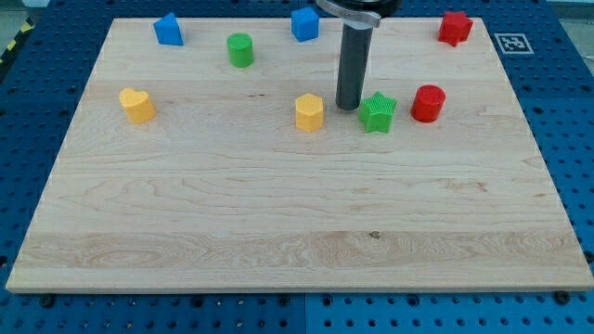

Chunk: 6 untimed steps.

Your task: Move the green star below the red circle

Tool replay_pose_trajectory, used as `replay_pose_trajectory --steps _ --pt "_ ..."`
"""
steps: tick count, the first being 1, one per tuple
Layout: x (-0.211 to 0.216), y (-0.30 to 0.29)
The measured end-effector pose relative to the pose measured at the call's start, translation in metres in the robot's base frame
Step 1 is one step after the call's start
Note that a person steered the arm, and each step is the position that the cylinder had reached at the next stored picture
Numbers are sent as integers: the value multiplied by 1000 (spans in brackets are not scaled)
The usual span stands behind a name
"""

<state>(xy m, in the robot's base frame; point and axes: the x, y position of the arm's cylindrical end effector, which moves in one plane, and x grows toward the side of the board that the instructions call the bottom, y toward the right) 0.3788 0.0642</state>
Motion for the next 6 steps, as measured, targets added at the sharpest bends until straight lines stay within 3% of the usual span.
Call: replay_pose_trajectory --steps 3,6 --pt "44 63" --pt "49 81"
